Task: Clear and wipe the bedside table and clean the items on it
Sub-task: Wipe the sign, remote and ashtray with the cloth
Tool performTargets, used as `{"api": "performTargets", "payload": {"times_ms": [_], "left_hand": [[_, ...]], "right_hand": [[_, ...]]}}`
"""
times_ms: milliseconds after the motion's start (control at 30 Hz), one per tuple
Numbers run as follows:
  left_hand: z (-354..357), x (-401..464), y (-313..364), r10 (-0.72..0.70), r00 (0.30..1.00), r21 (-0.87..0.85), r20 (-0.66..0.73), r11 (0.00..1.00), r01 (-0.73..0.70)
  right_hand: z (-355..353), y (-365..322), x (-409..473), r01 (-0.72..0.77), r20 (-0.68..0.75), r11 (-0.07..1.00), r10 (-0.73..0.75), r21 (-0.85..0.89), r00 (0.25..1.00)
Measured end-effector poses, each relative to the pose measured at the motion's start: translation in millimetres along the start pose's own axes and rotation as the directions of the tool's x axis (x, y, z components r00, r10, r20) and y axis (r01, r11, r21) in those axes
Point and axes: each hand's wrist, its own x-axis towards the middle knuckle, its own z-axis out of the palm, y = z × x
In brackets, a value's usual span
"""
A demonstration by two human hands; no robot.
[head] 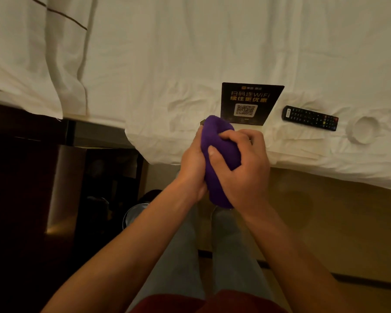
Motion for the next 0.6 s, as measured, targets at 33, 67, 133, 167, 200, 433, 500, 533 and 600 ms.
{"api": "performTargets", "payload": {"times_ms": [33,67,133,167,200,433,500,533,600], "left_hand": [[-1,-1,-3,0.012,1.000,0.007,0.005,1.000,-0.012],[0,-3,-6,0.026,1.000,0.020,0.015,0.999,-0.026],[0,-5,-14,0.054,0.997,0.050,0.049,0.997,-0.056],[0,-6,-19,0.082,0.994,0.076,0.071,0.993,-0.087],[1,-6,-24,0.111,0.990,0.111,0.092,0.986,-0.121],[3,-3,-36,0.184,0.975,0.323,0.126,0.922,-0.216],[0,2,-33,0.184,0.979,0.373,0.087,0.905,-0.203],[-1,4,-32,0.184,0.981,0.384,0.067,0.902,-0.195],[-3,7,-28,0.194,0.981,0.376,0.023,0.907,-0.188]], "right_hand": [[1,0,3,-0.004,-0.012,1.000,0.004,-0.004,1.000],[1,0,7,-0.009,-0.028,1.000,0.008,-0.015,1.000],[0,4,16,-0.035,-0.045,0.998,0.033,-0.044,0.998],[-1,8,22,-0.059,-0.042,0.996,0.056,-0.065,0.998],[-3,13,29,-0.089,-0.034,0.992,0.087,-0.092,0.996],[1,28,16,-0.228,-0.066,0.970,0.222,-0.088,0.973],[4,25,2,-0.241,-0.054,0.966,0.237,-0.097,0.970],[6,24,-5,-0.242,-0.043,0.964,0.239,-0.110,0.970],[9,19,-20,-0.230,-0.016,0.967,0.230,-0.107,0.973]]}}
